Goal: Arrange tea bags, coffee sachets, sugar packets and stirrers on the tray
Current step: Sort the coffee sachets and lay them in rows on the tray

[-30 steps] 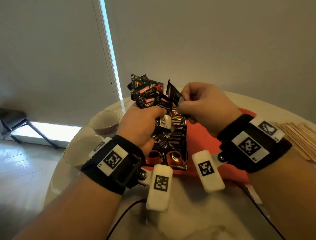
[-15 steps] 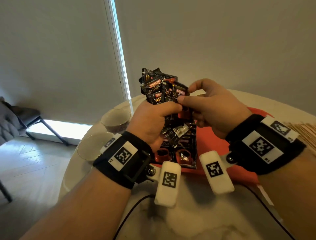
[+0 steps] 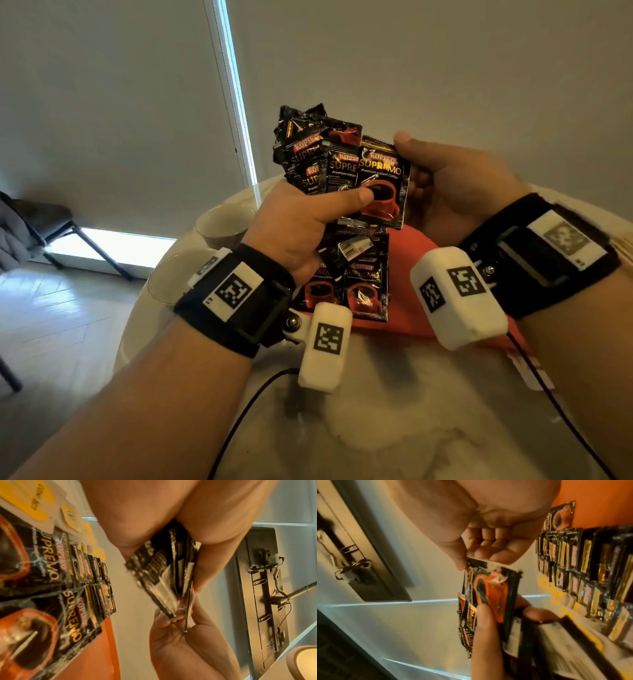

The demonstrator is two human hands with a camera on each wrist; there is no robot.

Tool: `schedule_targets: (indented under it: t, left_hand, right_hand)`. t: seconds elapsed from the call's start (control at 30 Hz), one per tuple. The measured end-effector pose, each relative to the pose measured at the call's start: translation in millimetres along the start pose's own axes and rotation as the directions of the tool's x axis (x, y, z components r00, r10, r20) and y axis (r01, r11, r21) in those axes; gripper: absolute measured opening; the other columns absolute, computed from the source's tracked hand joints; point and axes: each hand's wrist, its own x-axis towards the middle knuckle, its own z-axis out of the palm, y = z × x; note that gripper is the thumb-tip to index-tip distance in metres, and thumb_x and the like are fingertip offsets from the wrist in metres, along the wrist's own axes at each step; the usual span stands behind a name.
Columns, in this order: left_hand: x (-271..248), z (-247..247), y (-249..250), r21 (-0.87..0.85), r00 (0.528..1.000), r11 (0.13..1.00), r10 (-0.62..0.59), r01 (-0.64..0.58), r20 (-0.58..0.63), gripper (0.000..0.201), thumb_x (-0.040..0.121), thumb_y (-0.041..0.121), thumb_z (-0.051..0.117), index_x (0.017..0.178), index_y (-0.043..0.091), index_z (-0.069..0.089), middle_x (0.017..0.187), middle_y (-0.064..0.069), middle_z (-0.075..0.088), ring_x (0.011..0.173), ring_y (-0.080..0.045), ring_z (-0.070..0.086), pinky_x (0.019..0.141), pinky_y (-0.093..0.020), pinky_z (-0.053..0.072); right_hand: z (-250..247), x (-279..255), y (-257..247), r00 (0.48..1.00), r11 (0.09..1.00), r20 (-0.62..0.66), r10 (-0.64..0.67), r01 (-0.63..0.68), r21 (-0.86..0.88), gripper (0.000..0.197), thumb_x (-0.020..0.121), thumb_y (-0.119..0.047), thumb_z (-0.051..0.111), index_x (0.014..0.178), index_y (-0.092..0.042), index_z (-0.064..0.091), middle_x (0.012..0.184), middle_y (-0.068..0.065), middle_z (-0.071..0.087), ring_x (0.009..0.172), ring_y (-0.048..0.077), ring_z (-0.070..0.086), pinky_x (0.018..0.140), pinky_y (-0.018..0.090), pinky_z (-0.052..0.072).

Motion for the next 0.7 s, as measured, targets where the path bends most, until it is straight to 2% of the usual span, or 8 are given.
schedule_targets:
  t: [0.03,0.1,0.23,0.3,0.4,0.5,0.6,0.7]
  left_hand:
    - [0.4,-0.5,-0.3,-0.013,1.0,1.0,0.003,-0.003,-0.015,0.043,0.085,-0.003,0.076,0.127,-0.006,0.067,0.119,-0.031,0.071,0.109,-0.049,0.072,0.095,-0.074,0.052]
    - [1.7,-1.6,-1.8,-0.039,0.998,0.999,0.009,-0.012,-0.06,0.042,0.085,-0.001,0.077,0.126,-0.005,0.067,0.118,-0.031,0.072,0.108,-0.049,0.072,0.095,-0.073,0.053]
    - [4.3,-0.8,-2.8,-0.071,0.987,0.997,0.006,-0.018,-0.16,0.037,0.088,0.002,0.077,0.124,-0.003,0.069,0.114,-0.027,0.075,0.103,-0.047,0.074,0.091,-0.071,0.055]
    - [4.7,-0.1,-2.3,-0.083,0.983,0.996,0.001,-0.016,-0.181,0.045,0.087,0.011,0.082,0.128,-0.001,0.067,0.116,-0.025,0.075,0.103,-0.045,0.075,0.092,-0.07,0.056]
    - [6.9,-1.6,-3.0,-0.064,0.976,0.997,0.025,-0.04,-0.218,0.055,0.081,0.021,0.088,0.128,0.002,0.066,0.115,-0.021,0.076,0.104,-0.041,0.075,0.094,-0.067,0.056]
    - [9.7,-4.8,-5.2,-0.055,0.964,0.998,0.012,-0.028,-0.264,0.05,0.087,0.016,0.083,0.13,-0.001,0.064,0.109,-0.019,0.078,0.095,-0.035,0.078,0.088,-0.064,0.06]
    - [11.8,-6.1,-6.9,-0.034,0.963,0.999,0.004,-0.014,-0.271,0.043,0.09,0.015,0.08,0.127,-0.001,0.066,0.106,-0.018,0.079,0.093,-0.033,0.078,0.086,-0.059,0.062]
    - [12.8,-5.8,-7.0,-0.014,0.962,1.0,0.003,-0.007,-0.272,0.037,0.091,0.014,0.079,0.123,-0.002,0.069,0.101,-0.016,0.079,0.088,-0.029,0.078,0.084,-0.055,0.063]
  right_hand:
    - [0.4,-0.9,0.3,0.999,0.999,0.0,-0.038,0.038,-0.037,0.027,0.087,-0.037,0.076,0.092,-0.012,0.069,0.067,0.0,0.058,0.065,0.019,0.061,0.083,0.045,0.052]
    - [0.9,-3.9,0.1,0.992,0.971,0.03,-0.124,0.127,-0.202,0.026,0.092,-0.037,0.072,0.092,-0.013,0.066,0.06,-0.004,0.053,0.055,0.013,0.056,0.073,0.041,0.055]
    - [-0.1,-12.4,-5.2,0.977,0.927,0.21,-0.04,0.115,-0.357,0.007,0.093,-0.011,0.068,0.1,-0.011,0.066,0.07,-0.001,0.065,0.058,0.009,0.061,0.064,0.032,0.059]
    - [-1.9,-10.7,-5.0,0.979,0.926,0.199,-0.04,0.111,-0.361,0.012,0.092,-0.002,0.066,0.102,-0.008,0.066,0.078,0.003,0.071,0.06,0.011,0.065,0.061,0.03,0.059]
    - [-10.2,-0.3,-6.3,0.99,0.966,0.078,-0.12,0.134,-0.219,0.011,0.092,-0.001,0.067,0.098,-0.009,0.065,0.088,0.011,0.072,0.064,0.016,0.064,0.054,0.026,0.055]
    - [-34.4,20.1,-8.3,0.979,0.987,-0.15,-0.136,0.121,-0.104,0.015,0.094,0.0,0.065,0.088,-0.015,0.062,0.074,0.003,0.069,0.055,0.011,0.061,0.048,0.021,0.048]
    - [-64.9,49.3,3.8,0.97,0.975,-0.242,-0.012,-0.043,-0.22,0.021,0.099,-0.002,0.056,0.085,-0.016,0.062,0.067,0.0,0.058,0.039,0.003,0.05,0.043,0.017,0.043]
    - [-84.4,72.6,20.8,0.934,0.902,-0.346,0.095,-0.227,-0.367,0.007,0.095,-0.003,0.062,0.094,-0.008,0.068,0.071,0.006,0.058,0.036,0.007,0.047,0.046,0.023,0.04]
